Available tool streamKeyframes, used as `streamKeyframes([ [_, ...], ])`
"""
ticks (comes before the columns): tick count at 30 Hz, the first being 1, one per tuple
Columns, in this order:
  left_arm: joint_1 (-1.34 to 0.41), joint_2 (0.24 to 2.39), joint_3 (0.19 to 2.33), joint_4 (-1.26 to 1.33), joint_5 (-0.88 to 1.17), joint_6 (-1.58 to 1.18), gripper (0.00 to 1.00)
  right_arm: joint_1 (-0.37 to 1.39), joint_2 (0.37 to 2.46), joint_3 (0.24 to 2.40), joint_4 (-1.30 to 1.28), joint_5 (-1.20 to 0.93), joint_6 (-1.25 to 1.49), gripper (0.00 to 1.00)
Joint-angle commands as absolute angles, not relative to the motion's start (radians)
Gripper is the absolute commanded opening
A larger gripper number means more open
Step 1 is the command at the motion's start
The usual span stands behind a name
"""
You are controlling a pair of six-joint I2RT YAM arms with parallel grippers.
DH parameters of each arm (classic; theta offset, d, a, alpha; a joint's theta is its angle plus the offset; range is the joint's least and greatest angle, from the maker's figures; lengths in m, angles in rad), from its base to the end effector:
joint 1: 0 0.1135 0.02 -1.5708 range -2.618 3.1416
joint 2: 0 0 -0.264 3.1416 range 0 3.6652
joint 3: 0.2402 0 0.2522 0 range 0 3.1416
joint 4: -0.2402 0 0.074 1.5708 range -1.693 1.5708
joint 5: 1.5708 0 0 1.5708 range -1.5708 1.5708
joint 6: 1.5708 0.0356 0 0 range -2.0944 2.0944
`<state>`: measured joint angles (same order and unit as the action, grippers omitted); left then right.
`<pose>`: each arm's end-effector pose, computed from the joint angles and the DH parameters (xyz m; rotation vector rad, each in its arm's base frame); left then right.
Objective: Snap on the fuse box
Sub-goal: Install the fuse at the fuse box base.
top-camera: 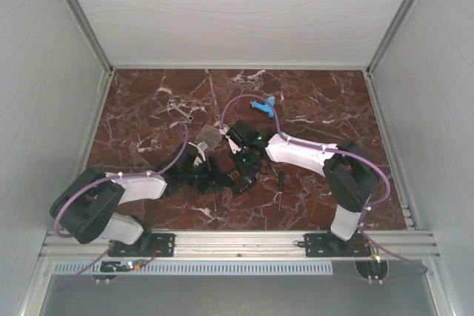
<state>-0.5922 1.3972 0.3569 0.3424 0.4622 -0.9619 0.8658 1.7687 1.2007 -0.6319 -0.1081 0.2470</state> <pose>0.1830 -0.1422 0.1246 -0.1926 2.5455 -1.2556 0.2241 0.2693 0.1892 -0.8967 2.7099 0.4139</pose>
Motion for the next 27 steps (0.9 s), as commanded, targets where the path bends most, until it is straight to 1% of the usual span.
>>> streamKeyframes([
  [1, -0.586, 1.412, 0.371, 0.374, 0.484, -0.972, 0.49, 0.882, 1.786, 1.236, -0.683, -0.106, 0.232, 0.0],
  [16, -0.585, 1.427, 0.373, 0.395, 0.495, -0.972, 0.42, 0.899, 1.786, 1.223, -0.682, -0.057, 0.277, 0.0],
  [27, -0.586, 1.425, 0.367, 0.405, 0.494, -0.982, 0.42, 0.931, 1.809, 1.186, -0.621, 0.013, 0.33, 0.0],
])
